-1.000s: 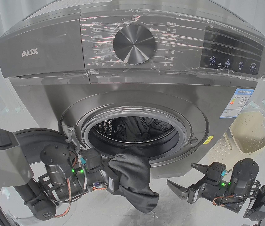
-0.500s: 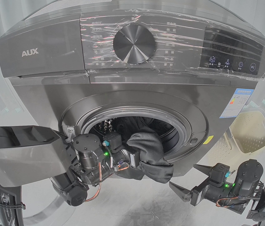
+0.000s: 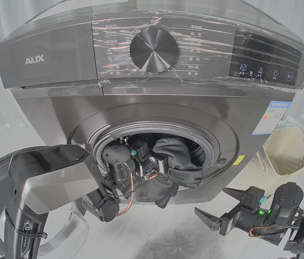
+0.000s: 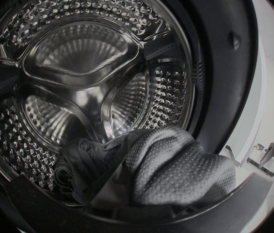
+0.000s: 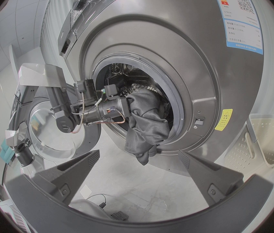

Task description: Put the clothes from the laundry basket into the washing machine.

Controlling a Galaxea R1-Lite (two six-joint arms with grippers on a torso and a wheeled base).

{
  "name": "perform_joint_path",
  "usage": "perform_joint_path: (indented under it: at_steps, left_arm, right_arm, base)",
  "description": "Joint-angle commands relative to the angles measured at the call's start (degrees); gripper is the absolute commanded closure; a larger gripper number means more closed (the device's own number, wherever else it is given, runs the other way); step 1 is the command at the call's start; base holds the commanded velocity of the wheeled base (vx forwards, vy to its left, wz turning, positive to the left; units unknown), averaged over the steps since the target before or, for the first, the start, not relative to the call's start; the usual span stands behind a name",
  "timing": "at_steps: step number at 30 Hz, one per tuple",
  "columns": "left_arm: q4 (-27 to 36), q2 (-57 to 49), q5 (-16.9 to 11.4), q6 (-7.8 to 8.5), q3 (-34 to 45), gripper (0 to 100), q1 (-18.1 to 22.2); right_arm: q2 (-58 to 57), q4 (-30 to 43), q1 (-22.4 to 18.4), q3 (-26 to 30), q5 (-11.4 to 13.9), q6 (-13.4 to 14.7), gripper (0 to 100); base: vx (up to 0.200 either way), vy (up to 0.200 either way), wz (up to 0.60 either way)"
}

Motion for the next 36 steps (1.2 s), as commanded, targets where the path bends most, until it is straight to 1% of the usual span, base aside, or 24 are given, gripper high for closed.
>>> perform_joint_path:
  at_steps: [1,4,7,8,9,10,11,13,15,18,19,20,21,24,25,26,28,35,36]
  left_arm:
    - [1.0,4.8,0.1,-0.1,-4.9,100,1.0]
    - [4.2,5.9,0.4,-0.1,-8.8,100,1.7]
    - [7.7,6.3,1.6,-0.01,-12.5,100,2.2]
    - [7.7,6.3,1.6,-0.01,-12.5,100,2.2]
    - [10.5,6.9,1.9,-0.01,-15.5,100,2.3]
    - [10.5,6.9,1.9,-0.01,-15.5,100,2.3]
    - [13.1,7.4,1.9,-0.01,-18.5,100,2.8]
    - [15.4,8.0,1.9,-0.1,-21.3,100,3.0]
    - [16.5,8.7,2.0,-0.1,-22.7,100,3.1]
    - [18.6,11.1,2.7,-0.1,-28.4,100,3.2]
    - [18.6,11.1,2.7,-0.1,-28.4,100,3.2]
    - [19.8,12.6,3.8,-0.1,-32.2,100,3.6]
    - [20.4,13.4,5.1,-0.01,-34.3,100,4.0]
    - [21.5,15.1,7.4,0.34,-39.0,100,4.9]
    - [21.8,15.2,7.8,0.25,-40.0,100,5.0]
    - [22.6,15.3,8.9,0.25,-41.4,100,5.2]
    - [23.5,15.3,9.7,0.16,-42.1,100,5.3]
    - [23.4,15.2,9.8,0.16,-41.3,100,5.5]
    - [23.4,15.1,9.8,0.07,-41.2,0,5.4]
  right_arm:
    - [0.2,0.0,0.1,0.0,0.0,0.0,0]
    - [0.4,0.0,0.1,0.0,0.0,0.0,0]
    - [0.5,0.0,0.1,0.0,0.0,0.0,0]
    - [0.5,0.0,0.1,0.0,0.0,0.0,0]
    - [0.5,0.1,0.1,0.2,0.0,0.0,0]
    - [0.5,0.1,0.1,0.2,0.0,0.0,0]
    - [0.6,0.0,0.1,0.5,0.0,-0.1,0]
    - [0.6,0.0,0.0,0.5,0.0,-0.2,0]
    - [0.6,0.0,0.0,0.5,0.0,-0.2,0]
    - [0.6,0.0,-0.1,0.5,0.0,-0.2,0]
    - [0.6,0.0,-0.1,0.5,0.0,-0.2,0]
    - [0.6,0.0,-0.1,0.4,0.0,-0.2,0]
    - [0.6,-0.1,-0.1,0.2,0.0,-0.1,0]
    - [0.6,0.0,-0.1,0.3,0.0,-0.2,0]
    - [0.6,0.0,-0.1,0.3,0.0,-0.2,0]
    - [0.6,0.0,-0.1,0.4,0.0,-0.2,0]
    - [0.6,0.0,-0.1,0.4,0.0,-0.2,0]
    - [0.6,0.0,-0.1,0.4,0.0,-0.2,0]
    - [0.6,0.0,-0.2,0.4,0.0,-0.2,0]
  base:
    - [0.0,0.0,0.0]
    - [0.0,0.0,0.0]
    - [0.0,0.0,0.0]
    - [0.0,0.0,0.0]
    - [0.0,0.0,0.0]
    - [0.0,0.0,0.0]
    - [0.0,0.0,0.0]
    - [0.0,0.0,0.0]
    - [0.0,0.0,0.0]
    - [0.0,0.0,0.0]
    - [0.0,0.0,0.0]
    - [0.0,0.0,0.0]
    - [0.0,0.0,0.0]
    - [0.0,0.0,0.0]
    - [0.0,0.0,0.0]
    - [0.0,0.0,0.0]
    - [0.0,0.0,0.0]
    - [0.0,0.0,0.0]
    - [0.0,0.0,0.0]
